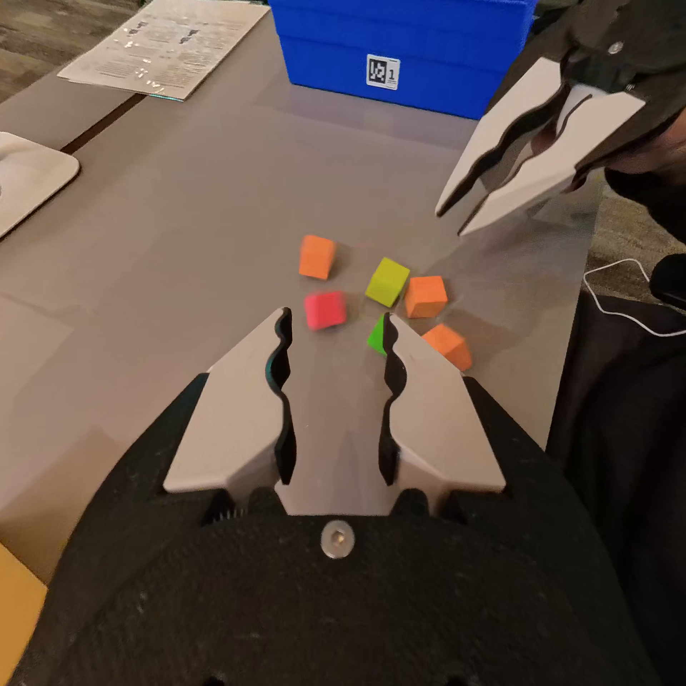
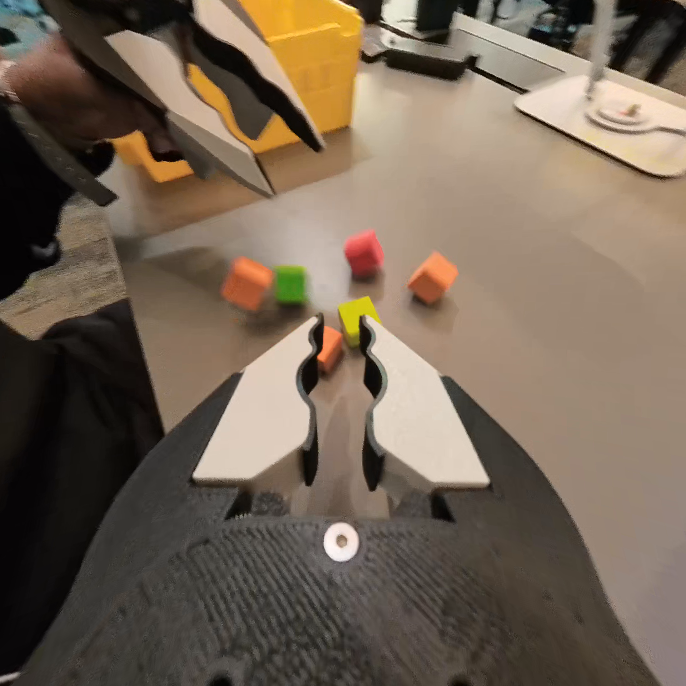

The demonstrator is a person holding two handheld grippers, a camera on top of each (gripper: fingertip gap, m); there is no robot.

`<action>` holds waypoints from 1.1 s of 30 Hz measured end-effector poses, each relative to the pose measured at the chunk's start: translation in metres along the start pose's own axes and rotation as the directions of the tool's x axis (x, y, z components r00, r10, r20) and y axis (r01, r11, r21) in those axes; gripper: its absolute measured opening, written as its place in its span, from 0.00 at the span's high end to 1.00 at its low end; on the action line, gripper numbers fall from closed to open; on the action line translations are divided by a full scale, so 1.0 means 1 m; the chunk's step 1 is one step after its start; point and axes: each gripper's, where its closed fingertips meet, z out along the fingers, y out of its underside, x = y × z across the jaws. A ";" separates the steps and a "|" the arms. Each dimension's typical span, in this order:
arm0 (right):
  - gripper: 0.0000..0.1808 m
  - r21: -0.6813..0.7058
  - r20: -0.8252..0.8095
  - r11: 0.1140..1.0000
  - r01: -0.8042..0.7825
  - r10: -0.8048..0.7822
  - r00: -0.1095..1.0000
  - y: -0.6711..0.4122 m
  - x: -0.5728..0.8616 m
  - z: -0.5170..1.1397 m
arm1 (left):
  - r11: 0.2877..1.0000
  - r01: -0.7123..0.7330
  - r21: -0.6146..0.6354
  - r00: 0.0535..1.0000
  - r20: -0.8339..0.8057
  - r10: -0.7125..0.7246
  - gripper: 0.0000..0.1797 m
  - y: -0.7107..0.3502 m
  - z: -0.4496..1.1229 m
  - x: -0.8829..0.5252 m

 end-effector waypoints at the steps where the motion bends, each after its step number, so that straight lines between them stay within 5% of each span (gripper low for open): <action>1: 0.90 -0.010 -0.043 1.000 -0.013 0.012 0.999 0.005 0.010 -0.005 | 1.000 0.008 0.001 1.000 0.006 -0.008 0.75 0.001 0.000 -0.002; 8: 0.86 0.000 -0.211 1.000 -0.031 0.030 0.977 0.024 0.046 -0.039 | 0.998 0.065 0.011 0.996 0.063 -0.066 0.76 0.006 0.001 -0.020; 16: 0.75 0.004 -0.091 1.000 0.016 -0.015 0.996 0.024 0.010 -0.017 | 0.999 0.040 0.020 0.988 0.148 -0.042 0.78 0.008 0.014 -0.042; 21: 0.69 -0.047 -0.037 0.999 0.015 -0.017 0.999 0.030 -0.016 0.022 | 0.973 -0.139 -0.186 0.935 0.298 0.190 0.77 0.007 0.051 -0.089; 26: 0.66 -0.126 -0.103 0.992 -0.011 -0.002 0.995 0.041 -0.013 0.037 | 0.803 -0.275 -0.529 0.759 0.392 0.519 0.69 0.002 0.074 -0.142; 28: 0.65 -0.119 -0.115 0.992 -0.029 0.015 0.993 0.040 -0.010 0.036 | 0.766 -0.295 -0.572 0.707 0.408 0.577 0.69 -0.007 0.077 -0.149; 33: 0.67 -0.060 -0.180 0.997 -0.040 0.029 0.983 0.030 0.004 0.018 | 0.930 -0.158 -0.332 0.888 0.363 0.280 0.69 -0.025 0.081 -0.129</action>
